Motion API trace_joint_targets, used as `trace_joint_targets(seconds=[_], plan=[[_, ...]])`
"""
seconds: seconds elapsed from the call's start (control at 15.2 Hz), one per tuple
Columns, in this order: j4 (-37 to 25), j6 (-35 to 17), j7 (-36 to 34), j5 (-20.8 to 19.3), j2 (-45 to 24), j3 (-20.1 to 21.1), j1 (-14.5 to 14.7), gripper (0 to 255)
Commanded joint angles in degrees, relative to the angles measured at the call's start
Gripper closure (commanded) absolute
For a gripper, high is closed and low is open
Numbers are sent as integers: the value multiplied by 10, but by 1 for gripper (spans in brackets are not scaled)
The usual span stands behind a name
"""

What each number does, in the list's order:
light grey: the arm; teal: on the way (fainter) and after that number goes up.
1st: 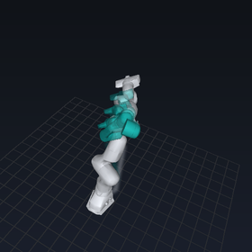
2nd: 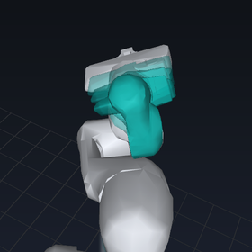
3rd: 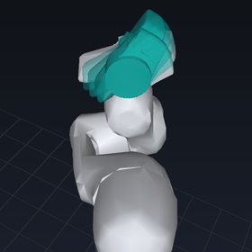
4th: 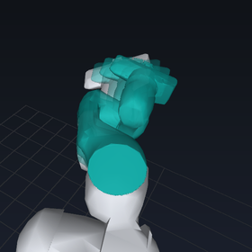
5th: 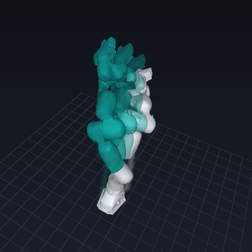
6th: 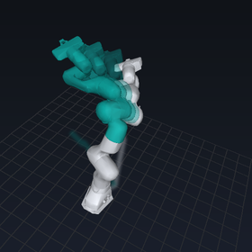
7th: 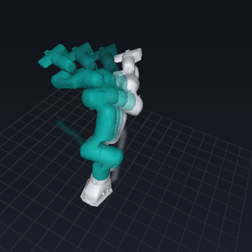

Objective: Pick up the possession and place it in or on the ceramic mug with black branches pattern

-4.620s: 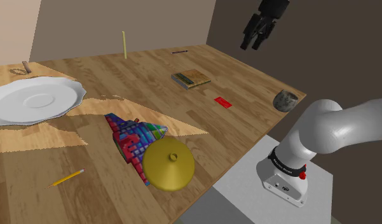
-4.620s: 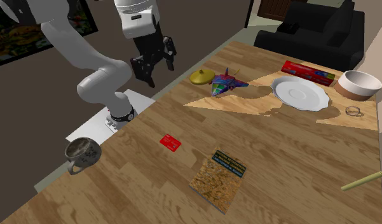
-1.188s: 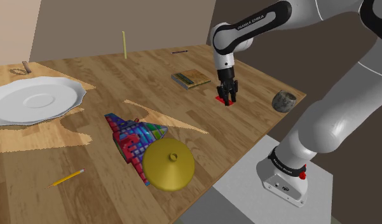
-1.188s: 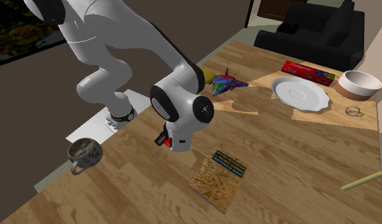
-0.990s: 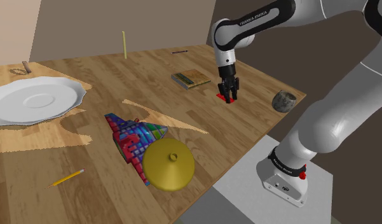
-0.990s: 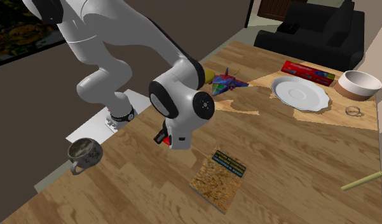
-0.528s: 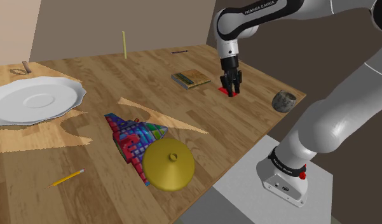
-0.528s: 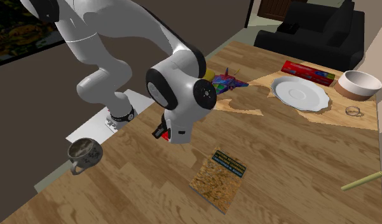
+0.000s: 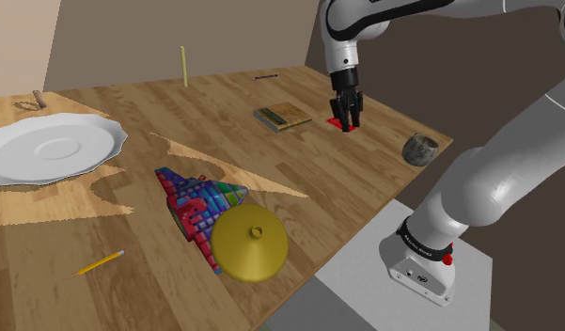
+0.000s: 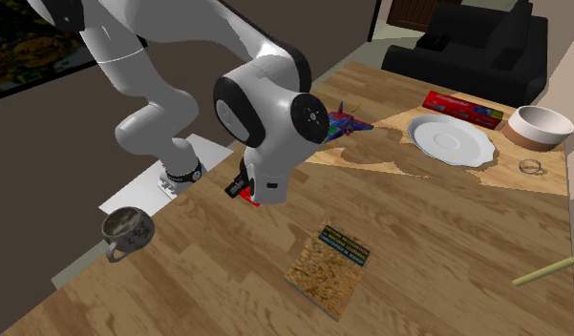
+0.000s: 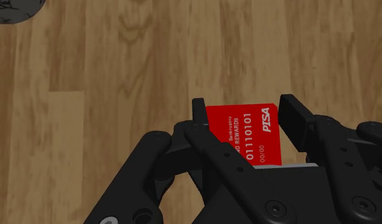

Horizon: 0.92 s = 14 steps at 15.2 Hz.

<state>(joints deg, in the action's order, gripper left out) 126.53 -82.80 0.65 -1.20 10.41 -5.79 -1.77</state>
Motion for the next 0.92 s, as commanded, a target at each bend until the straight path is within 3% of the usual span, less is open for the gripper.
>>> trace_joint_targets(seconds=[0.0,0.59,0.86], plan=[[-10,16,0,0,7,0,0,255],[-62,82,-1,0,19,2,1,255],[-13,84,40,-37,72,-24,-21,255]])
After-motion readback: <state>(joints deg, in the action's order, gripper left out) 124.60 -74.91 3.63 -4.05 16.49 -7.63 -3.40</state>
